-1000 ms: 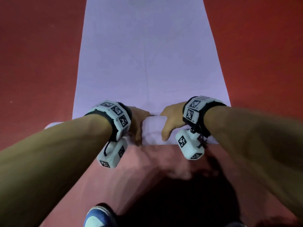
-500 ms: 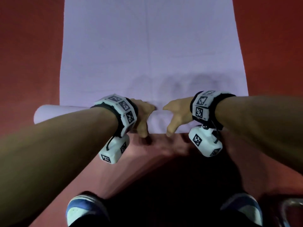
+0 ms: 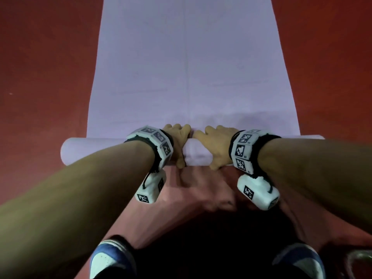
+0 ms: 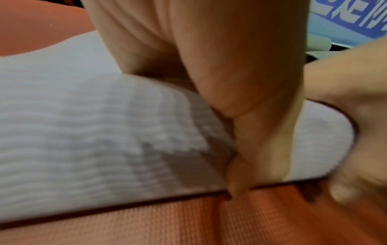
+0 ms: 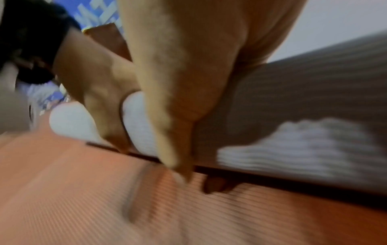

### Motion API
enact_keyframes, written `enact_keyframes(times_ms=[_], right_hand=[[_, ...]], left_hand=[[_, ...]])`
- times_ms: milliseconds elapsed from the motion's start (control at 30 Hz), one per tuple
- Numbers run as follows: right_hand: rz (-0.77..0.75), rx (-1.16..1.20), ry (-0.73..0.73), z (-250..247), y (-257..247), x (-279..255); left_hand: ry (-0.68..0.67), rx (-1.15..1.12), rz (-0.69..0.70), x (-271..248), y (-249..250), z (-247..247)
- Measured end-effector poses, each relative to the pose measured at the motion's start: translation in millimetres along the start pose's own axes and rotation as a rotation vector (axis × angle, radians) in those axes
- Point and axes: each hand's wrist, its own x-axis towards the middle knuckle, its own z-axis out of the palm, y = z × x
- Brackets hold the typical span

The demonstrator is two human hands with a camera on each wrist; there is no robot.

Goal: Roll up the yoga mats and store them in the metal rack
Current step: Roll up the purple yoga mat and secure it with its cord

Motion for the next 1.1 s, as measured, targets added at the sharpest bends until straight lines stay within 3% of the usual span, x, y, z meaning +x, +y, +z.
enact_keyframes(times_ms=[133, 200, 300, 400, 500, 534, 600, 667, 700, 767, 867, 934, 1100], right_hand=[[-0.015, 0.045, -0.041, -20, 1, 5], [-0.026, 0.073, -0.057, -27, 4, 6], [0.017, 0.126, -0.060, -23, 6, 7], [0.067, 0.009, 0.077, -17, 9, 3], [0.054, -0.031, 0.091, -15, 3, -1], [0.068, -0.006, 0.071, -15, 1, -1], [0.091, 0.031, 0.022, -20, 0, 2], [0.089, 0.074, -0.040, -32, 4, 7], [0.079, 0.120, -0.072, -37, 7, 10], [0.063, 0.248, -0.154, -41, 12, 16], [0.061, 0.355, -0.361, -29, 6, 12], [0.053, 0.351, -0.393, -22, 2, 11], [0.012, 0.097, -0.033, -29, -4, 12]], left_hand=[[0.077, 0.127, -0.026, -12, -3, 1], [0.072, 0.271, -0.062, -15, 0, 5], [0.040, 0.307, -0.147, -10, 4, -9], [-0.094, 0.294, -0.059, 3, 0, -13], [-0.496, 0.706, -0.134, 10, 3, -17], [-0.480, 0.567, -0.116, 13, 2, -18], [-0.262, 0.054, 0.030, 13, -8, -25], [-0.011, -0.018, 0.138, 4, -17, -26], [0.048, -0.022, 0.161, 4, -23, -24], [-0.058, -0.182, 0.178, 4, -25, -20], [-0.360, -0.330, 0.242, 4, -21, -18], [-0.368, -0.270, 0.253, 6, -19, -17], [-0.181, -0.246, 0.160, 13, -31, -39]])
